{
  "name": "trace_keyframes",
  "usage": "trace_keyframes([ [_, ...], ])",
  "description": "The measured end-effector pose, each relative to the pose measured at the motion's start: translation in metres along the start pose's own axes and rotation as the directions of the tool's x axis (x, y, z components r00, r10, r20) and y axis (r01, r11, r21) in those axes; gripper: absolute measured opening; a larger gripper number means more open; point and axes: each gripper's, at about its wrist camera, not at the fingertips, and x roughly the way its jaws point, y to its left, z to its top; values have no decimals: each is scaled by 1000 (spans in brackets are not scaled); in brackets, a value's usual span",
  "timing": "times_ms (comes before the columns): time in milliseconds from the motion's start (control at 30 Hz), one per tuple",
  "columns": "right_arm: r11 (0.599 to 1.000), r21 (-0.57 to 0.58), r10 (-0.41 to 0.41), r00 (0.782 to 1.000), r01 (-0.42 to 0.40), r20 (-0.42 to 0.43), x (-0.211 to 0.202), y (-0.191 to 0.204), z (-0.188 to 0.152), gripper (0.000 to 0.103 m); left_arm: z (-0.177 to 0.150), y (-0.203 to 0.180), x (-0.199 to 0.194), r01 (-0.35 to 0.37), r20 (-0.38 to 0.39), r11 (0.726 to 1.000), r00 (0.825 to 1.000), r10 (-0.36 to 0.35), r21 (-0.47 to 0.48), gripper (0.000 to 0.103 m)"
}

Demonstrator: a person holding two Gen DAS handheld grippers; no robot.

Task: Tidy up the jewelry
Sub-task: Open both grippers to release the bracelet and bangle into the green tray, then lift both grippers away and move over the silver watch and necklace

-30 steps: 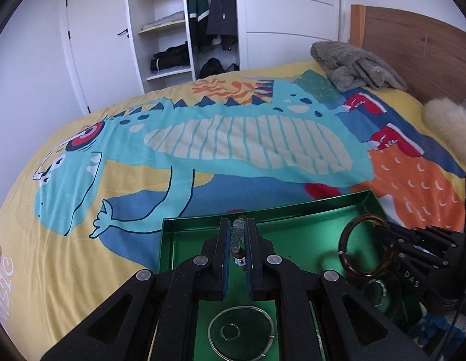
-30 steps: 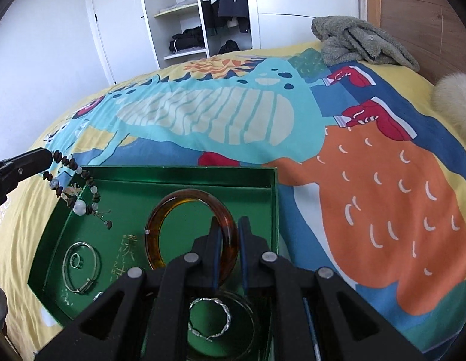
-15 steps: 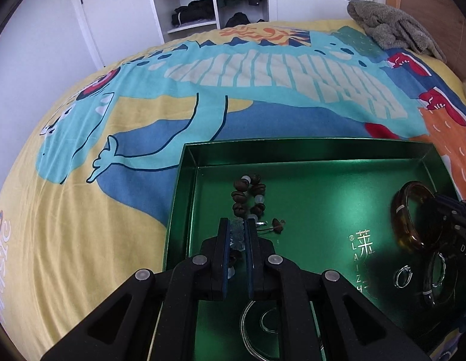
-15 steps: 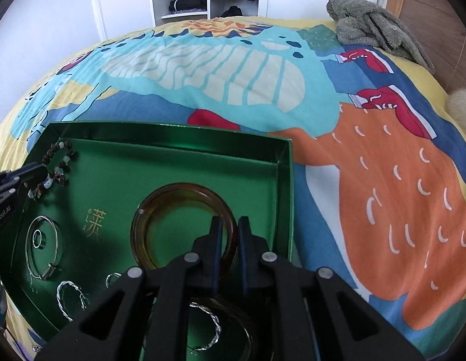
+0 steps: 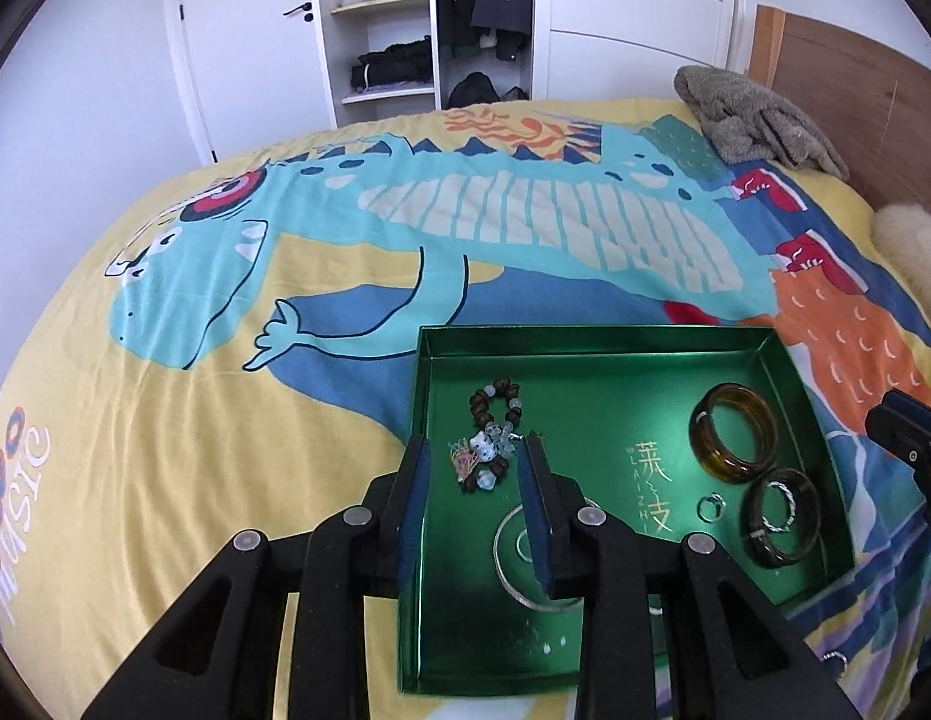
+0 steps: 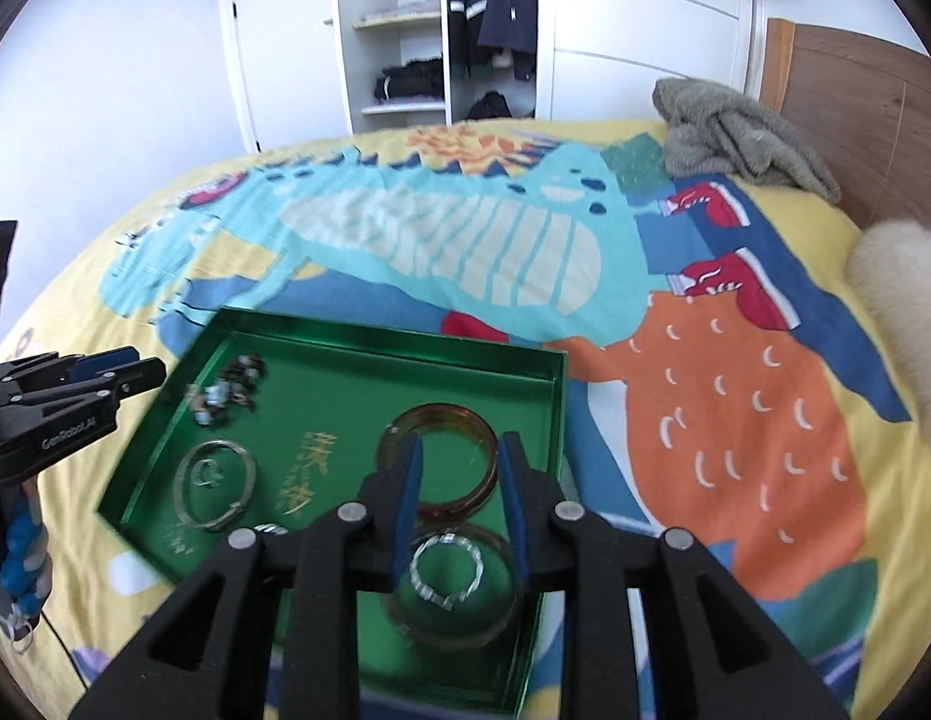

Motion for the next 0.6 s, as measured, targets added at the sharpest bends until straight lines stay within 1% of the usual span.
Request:
trace_keyframes([
  [133,999,9,35,999,-36,40,-58,4,-16,26,-21,11,-52,11,30,1000,1000,-11,-20,35],
  [200,999,16,45,998,-45,50,-81,6,-26,30,-37,17,-74,-2,37,1000,999,3,-17,35],
  [267,998,29,48,997,-50,62,-104,7,-41,31,-55,23,-96,-8,43,1000,999,9,-24,36],
  [400,996,64,57,996,-61,69,-141,8,-76,31,-94,34,-134,-4,49,999,999,7,-49,41],
  [500,990,116,71,995,-79,69,-164,8,-105,32,-120,35,-157,-16,53,999,998,18,-38,41],
  [600,985,148,82,994,-91,66,-183,12,-132,32,-143,36,-179,-6,53,999,999,9,-44,41],
])
